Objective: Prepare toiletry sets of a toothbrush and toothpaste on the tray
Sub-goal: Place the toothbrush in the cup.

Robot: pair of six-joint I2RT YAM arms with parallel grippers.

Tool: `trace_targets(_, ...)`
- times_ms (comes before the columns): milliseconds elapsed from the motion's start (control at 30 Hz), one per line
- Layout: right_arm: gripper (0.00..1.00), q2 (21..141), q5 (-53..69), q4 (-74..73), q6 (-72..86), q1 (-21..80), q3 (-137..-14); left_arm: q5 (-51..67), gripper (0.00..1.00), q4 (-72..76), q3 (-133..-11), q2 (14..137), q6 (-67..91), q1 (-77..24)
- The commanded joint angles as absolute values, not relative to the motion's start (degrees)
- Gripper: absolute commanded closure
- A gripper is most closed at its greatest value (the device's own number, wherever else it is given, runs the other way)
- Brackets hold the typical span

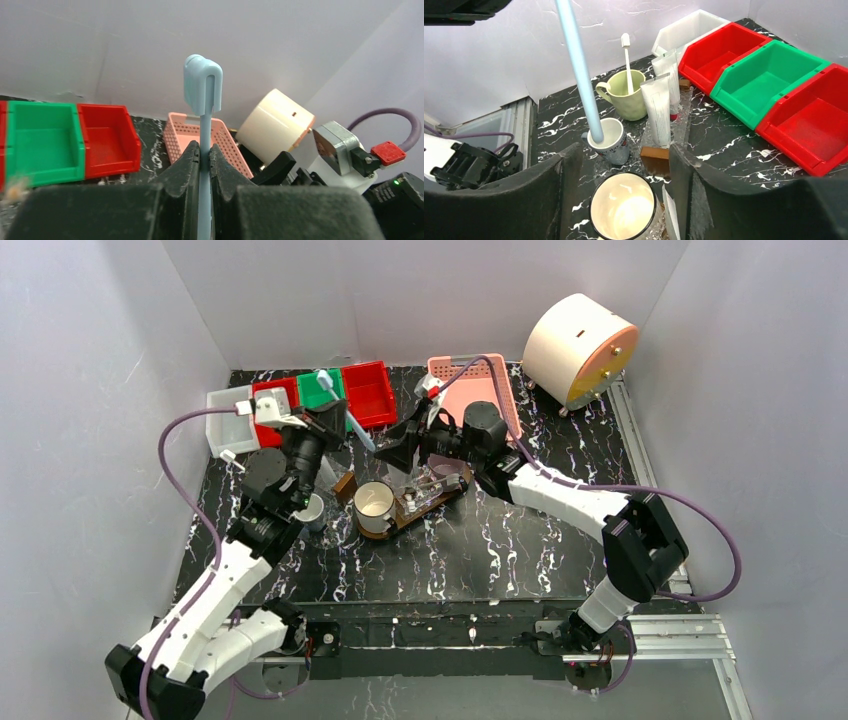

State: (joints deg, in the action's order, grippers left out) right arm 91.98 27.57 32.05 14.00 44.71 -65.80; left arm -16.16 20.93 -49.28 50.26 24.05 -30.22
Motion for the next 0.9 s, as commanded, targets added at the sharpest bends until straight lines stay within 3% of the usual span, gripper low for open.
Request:
trace_targets(0, 0.26, 88.47, 26.29, 35.85, 14.46, 44.81, -65.26, -25.56, 1.0, 20.59, -47.46, 45.44, 19.24, -30.59)
trace_targets(433, 0.03, 80.6, 19.2, 34.57, 10.43, 44.76, -59.36, -37.52, 1.0, 11.75, -45.34, 33.33, 11.19, -30.59)
trace_targets(867, 0.01, 73.9, 12.69, 35.58, 8.35, 44.74, -53.07, -44.51, 1.0, 1.16, -39.19, 19.66, 10.47, -30.59)
